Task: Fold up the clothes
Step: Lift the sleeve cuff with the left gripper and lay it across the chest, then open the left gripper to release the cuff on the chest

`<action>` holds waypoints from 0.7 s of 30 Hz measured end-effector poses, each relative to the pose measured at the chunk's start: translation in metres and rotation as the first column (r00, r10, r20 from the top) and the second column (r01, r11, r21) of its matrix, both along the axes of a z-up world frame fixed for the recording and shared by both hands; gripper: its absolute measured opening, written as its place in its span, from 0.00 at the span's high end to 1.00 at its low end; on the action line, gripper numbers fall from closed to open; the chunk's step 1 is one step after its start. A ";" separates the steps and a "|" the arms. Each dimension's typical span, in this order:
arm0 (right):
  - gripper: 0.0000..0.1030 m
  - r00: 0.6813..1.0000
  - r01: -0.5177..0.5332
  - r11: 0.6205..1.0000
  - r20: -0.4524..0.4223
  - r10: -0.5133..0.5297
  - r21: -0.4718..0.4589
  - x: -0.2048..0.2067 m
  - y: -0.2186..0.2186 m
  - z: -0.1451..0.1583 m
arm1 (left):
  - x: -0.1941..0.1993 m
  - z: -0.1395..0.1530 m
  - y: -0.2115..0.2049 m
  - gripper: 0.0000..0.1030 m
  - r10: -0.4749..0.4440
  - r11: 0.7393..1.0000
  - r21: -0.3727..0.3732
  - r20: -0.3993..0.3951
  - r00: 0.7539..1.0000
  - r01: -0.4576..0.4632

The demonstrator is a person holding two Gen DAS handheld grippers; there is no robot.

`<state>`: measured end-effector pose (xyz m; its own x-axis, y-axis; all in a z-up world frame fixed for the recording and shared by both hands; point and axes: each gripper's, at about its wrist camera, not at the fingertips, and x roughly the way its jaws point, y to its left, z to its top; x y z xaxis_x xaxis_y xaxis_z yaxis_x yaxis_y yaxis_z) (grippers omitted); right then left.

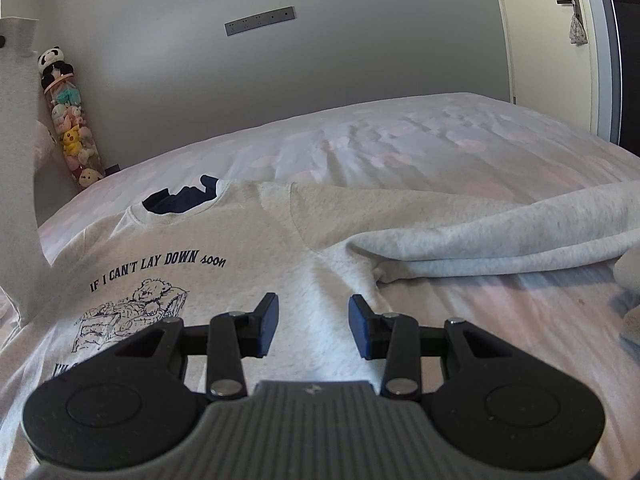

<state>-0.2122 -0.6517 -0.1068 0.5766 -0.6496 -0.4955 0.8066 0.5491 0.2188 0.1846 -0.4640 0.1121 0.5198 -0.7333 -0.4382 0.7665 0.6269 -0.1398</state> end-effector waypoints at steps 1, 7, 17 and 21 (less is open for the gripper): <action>0.59 1.000 0.002 1.000 0.010 -0.002 0.002 -0.001 -0.001 0.000 | -0.006 -0.012 -0.014 0.93 -0.023 1.000 0.014 -0.015 1.000 0.024; 0.59 0.999 0.023 1.000 0.042 -0.024 0.017 -0.005 -0.012 -0.001 | -0.033 -0.099 -0.090 0.93 -0.121 0.987 0.091 -0.143 0.982 0.135; 0.59 0.998 0.055 0.995 0.033 -0.058 0.087 -0.005 -0.030 -0.016 | -0.076 -0.223 -0.164 0.93 -0.187 0.948 0.187 -0.333 0.924 0.259; 0.59 0.998 0.054 0.994 0.020 -0.056 0.097 -0.005 -0.032 -0.020 | -0.089 -0.258 -0.178 0.89 -0.200 0.913 0.249 -0.417 0.887 0.323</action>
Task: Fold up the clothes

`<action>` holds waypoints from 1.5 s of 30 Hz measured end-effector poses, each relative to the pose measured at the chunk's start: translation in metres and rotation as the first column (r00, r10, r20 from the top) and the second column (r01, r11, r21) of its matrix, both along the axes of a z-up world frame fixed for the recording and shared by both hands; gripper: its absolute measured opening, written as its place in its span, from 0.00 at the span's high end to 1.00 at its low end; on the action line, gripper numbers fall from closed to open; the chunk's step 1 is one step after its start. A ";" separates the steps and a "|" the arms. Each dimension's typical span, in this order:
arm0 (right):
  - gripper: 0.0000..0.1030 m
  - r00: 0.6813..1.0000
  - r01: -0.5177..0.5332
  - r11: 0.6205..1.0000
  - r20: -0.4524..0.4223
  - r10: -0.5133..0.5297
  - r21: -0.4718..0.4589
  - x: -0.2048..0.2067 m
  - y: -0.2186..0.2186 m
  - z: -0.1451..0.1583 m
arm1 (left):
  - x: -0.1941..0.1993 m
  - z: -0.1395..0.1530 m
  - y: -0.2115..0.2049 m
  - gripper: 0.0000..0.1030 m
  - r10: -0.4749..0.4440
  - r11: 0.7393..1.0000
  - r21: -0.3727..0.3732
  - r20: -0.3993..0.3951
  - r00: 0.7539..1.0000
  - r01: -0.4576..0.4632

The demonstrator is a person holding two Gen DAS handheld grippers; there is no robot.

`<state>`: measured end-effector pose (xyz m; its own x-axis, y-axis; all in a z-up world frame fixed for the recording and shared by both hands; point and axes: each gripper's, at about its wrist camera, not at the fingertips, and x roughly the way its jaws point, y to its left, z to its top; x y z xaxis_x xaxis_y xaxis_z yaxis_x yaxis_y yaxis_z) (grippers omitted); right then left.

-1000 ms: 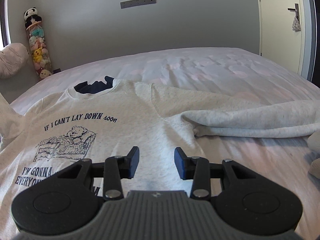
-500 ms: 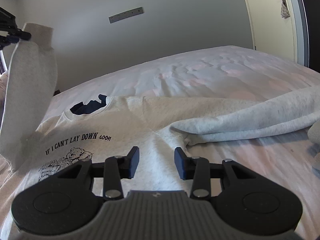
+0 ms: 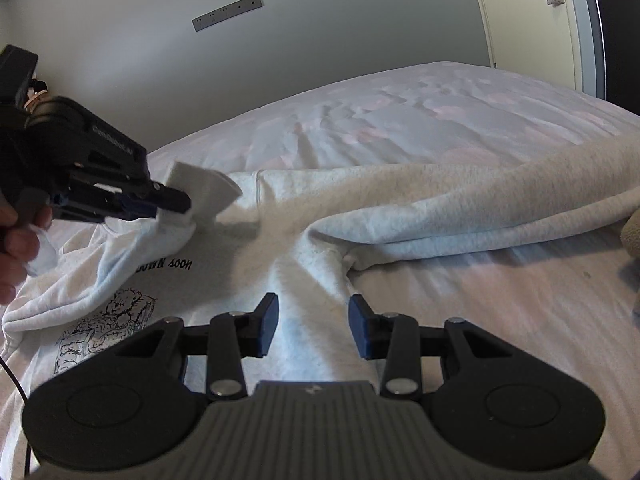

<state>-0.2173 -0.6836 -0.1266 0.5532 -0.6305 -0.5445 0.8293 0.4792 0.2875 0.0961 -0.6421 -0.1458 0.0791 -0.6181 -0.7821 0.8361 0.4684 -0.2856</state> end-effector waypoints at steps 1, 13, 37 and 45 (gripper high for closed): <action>0.59 1.000 0.000 1.000 -0.004 0.000 0.001 0.000 0.000 -0.001 | -0.002 -0.007 -0.001 0.88 -0.014 1.000 0.024 -0.022 1.000 0.015; 0.59 1.000 -0.024 1.000 0.020 0.024 0.002 0.001 0.001 0.000 | 0.001 0.023 0.112 0.51 -0.054 0.998 0.016 0.040 0.998 0.053; 0.52 0.986 -0.126 0.989 -0.118 0.115 -0.083 0.030 0.017 -0.010 | 0.081 -0.035 0.247 0.54 0.072 0.958 0.198 0.531 0.844 -0.207; 0.51 0.983 -0.132 0.989 -0.140 0.121 -0.073 0.034 0.015 -0.015 | 0.099 -0.017 0.264 0.93 0.123 0.958 0.138 0.598 0.792 -0.253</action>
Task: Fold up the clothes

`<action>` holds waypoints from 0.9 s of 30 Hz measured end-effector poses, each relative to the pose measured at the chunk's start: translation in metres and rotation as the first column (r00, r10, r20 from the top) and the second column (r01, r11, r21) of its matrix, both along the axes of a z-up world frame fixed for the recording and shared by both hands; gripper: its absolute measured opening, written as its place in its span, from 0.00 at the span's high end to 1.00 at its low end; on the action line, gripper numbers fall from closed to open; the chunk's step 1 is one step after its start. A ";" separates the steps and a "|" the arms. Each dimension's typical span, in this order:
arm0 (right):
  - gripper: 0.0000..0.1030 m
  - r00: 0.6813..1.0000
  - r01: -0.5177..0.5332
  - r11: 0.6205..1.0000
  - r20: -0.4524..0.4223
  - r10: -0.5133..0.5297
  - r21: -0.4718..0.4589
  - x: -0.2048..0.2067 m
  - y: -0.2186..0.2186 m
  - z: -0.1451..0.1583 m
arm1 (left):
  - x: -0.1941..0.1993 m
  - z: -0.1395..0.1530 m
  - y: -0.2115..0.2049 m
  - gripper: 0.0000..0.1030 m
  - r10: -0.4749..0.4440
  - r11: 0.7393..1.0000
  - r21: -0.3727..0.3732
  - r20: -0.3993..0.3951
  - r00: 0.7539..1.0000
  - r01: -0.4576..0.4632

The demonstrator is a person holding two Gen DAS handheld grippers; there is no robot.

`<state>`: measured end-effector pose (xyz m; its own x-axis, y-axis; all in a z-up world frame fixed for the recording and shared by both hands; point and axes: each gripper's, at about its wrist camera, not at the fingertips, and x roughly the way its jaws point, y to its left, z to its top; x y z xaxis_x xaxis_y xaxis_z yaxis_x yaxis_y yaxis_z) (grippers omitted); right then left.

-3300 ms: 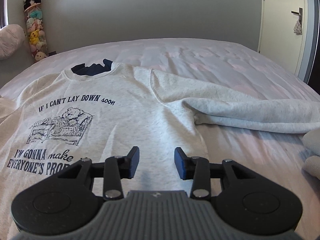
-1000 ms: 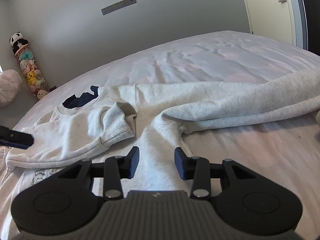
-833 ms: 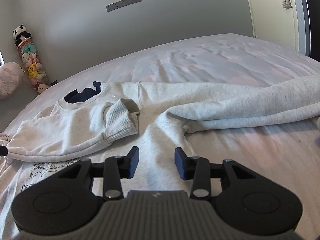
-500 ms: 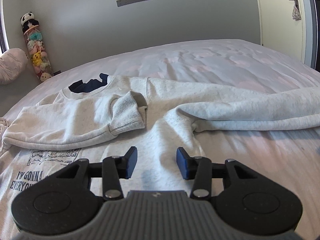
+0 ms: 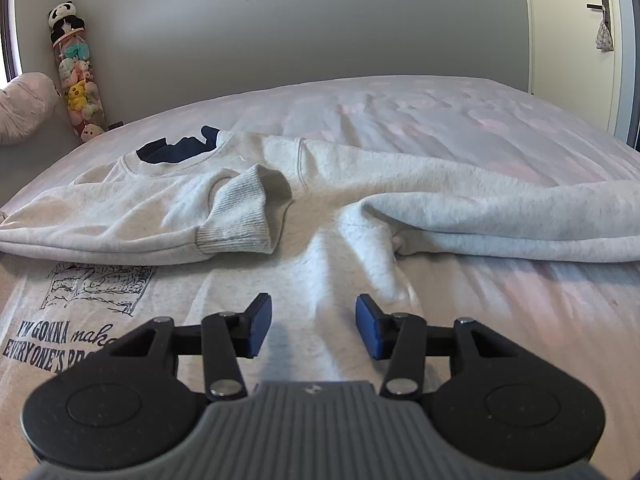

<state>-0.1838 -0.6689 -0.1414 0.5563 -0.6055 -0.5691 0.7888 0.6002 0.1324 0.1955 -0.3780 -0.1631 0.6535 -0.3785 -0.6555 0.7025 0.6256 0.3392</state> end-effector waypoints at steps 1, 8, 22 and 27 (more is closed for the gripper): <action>0.51 1.000 -0.001 1.000 0.000 0.001 0.000 0.000 0.000 0.000 | -0.001 -0.001 0.001 0.94 -0.019 1.000 0.022 0.016 1.000 0.018; 0.51 1.000 0.003 1.000 -0.004 -0.003 0.004 -0.002 -0.001 0.001 | 0.010 -0.038 -0.007 0.93 -0.017 0.992 0.124 -0.024 1.000 0.020; 0.41 0.991 -0.023 0.996 0.135 0.011 0.090 -0.010 -0.007 0.027 | 0.031 0.045 0.060 0.58 0.047 0.998 -0.034 -0.195 0.980 -0.054; 0.29 0.986 -0.073 0.992 0.154 0.056 0.107 0.005 -0.024 0.047 | 0.056 0.066 0.046 0.30 0.052 0.975 -0.192 -0.289 0.956 -0.111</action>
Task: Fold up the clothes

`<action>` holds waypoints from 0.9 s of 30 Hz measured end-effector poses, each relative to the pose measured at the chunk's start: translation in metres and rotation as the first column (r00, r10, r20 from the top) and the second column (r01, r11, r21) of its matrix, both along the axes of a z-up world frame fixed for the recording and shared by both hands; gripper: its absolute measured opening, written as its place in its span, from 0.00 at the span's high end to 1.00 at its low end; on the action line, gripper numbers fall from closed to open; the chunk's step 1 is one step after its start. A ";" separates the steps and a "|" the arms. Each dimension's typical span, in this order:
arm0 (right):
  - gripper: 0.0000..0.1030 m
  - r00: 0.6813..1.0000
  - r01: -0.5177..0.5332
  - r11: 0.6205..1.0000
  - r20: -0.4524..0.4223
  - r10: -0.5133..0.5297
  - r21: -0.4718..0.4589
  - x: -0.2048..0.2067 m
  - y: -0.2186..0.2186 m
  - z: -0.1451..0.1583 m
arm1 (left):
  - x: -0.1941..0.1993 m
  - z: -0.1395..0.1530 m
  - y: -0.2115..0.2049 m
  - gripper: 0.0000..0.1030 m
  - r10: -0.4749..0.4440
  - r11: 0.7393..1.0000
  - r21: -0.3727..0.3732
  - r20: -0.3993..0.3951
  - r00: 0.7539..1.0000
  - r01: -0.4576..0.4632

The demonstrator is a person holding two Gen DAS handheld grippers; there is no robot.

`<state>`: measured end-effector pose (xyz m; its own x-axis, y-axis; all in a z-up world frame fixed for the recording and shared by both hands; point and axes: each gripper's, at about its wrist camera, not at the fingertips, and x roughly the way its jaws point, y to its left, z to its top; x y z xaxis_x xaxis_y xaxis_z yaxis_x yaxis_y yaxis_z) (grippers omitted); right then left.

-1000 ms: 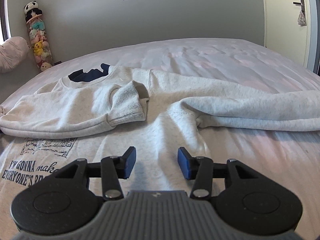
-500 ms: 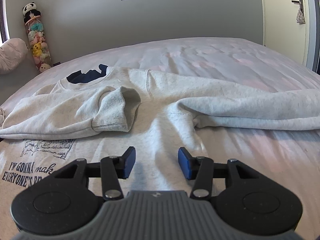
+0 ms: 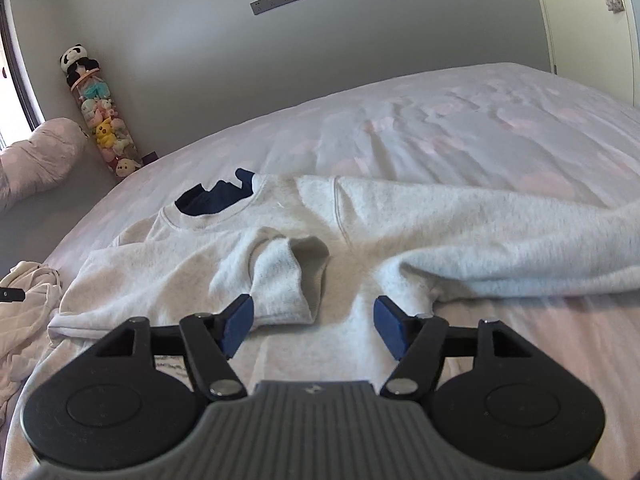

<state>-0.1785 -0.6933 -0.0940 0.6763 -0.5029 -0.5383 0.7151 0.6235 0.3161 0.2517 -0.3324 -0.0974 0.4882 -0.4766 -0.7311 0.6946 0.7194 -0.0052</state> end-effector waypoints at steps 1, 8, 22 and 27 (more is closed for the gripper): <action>0.28 1.000 -0.008 1.000 -0.002 0.008 -0.001 0.005 -0.005 0.004 | 0.005 0.000 -0.005 0.30 0.021 0.999 -0.037 -0.016 1.000 -0.021; 0.25 0.996 -0.088 0.993 -0.011 0.089 0.075 0.044 -0.043 0.007 | 0.024 -0.024 -0.042 0.28 0.064 0.998 -0.005 0.076 0.995 -0.064; 0.81 0.996 -0.084 0.946 0.035 0.077 0.314 0.081 -0.095 -0.038 | 0.093 -0.082 -0.078 0.68 0.114 0.971 -0.172 -0.266 0.957 -0.164; 0.90 0.988 -0.155 0.984 0.012 0.154 0.084 0.088 -0.075 -0.002 | 0.083 -0.067 -0.072 0.96 0.103 0.958 -0.245 -0.193 0.976 -0.149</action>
<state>-0.0901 -0.7687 -0.0959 0.7453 -0.3452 -0.5703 0.6105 0.6972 0.3758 0.3344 -0.4047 -0.1640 0.4305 -0.6020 -0.6725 0.5695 0.7592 -0.3151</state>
